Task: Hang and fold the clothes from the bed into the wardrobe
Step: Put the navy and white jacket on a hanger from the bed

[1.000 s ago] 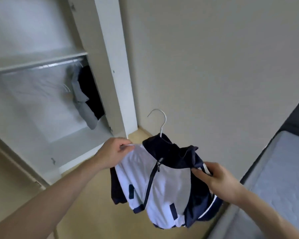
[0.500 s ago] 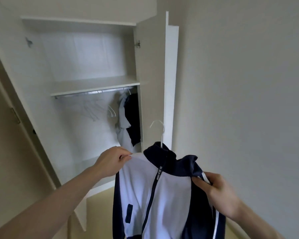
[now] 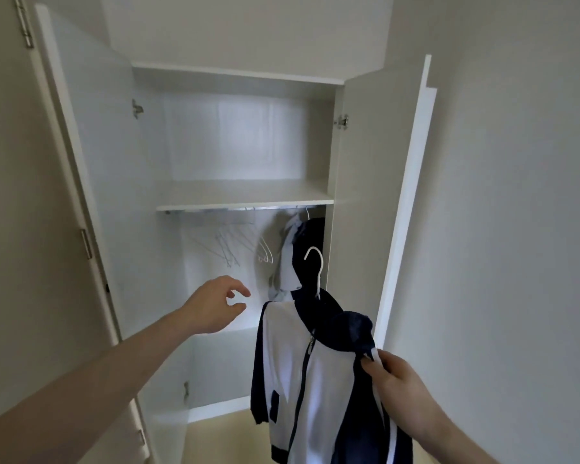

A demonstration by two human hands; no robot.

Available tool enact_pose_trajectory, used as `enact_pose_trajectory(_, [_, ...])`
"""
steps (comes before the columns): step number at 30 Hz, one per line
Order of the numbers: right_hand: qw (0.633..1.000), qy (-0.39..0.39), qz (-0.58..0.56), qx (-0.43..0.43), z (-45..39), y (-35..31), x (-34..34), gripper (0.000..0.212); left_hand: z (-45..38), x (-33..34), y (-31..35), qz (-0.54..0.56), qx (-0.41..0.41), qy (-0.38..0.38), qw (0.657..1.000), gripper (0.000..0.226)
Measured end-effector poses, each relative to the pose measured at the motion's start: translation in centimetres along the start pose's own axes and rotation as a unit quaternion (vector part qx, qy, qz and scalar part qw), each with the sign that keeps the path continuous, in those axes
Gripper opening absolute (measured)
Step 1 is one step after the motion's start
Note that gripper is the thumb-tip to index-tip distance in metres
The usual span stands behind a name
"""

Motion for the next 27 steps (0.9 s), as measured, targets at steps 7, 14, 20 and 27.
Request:
enact_pose_trajectory(7, [0.998, -0.01, -0.065, 0.024, -13.1, 3.0, 1.0, 0.025, -8.4, 0.2, -0.4, -0.018, -0.046, 0.011, 0.999, 0.022])
enact_pose_trajectory(14, [0.99, -0.024, -0.134, 0.037, -24.7, 5.1, 3.9, 0.02, -15.0, 3.2, -2.7, -0.026, -0.102, -0.007, 0.994, 0.028])
enact_pose_trajectory(20, [0.987, -0.005, -0.15, 0.063, -31.7, 7.0, 6.2, 0.017, -21.9, 4.6, -5.1, -0.039, -0.112, -0.029, 0.992, 0.033])
enact_pose_trajectory(27, [0.985, 0.034, -0.147, 0.078, -39.8, 8.9, 9.5, 0.019, -33.9, 7.8, -8.4, -0.022, -0.109, -0.089, 0.99, 0.041])
Point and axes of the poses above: each hand's wrist, its own z-axis away from the middle knuckle, its own x-axis out of the palm, y = z × x, the point moved 9 cm from there along -z, towards the middle knuckle, and after that the axes turned 15 degrees about -x, right-handed, at the moved point
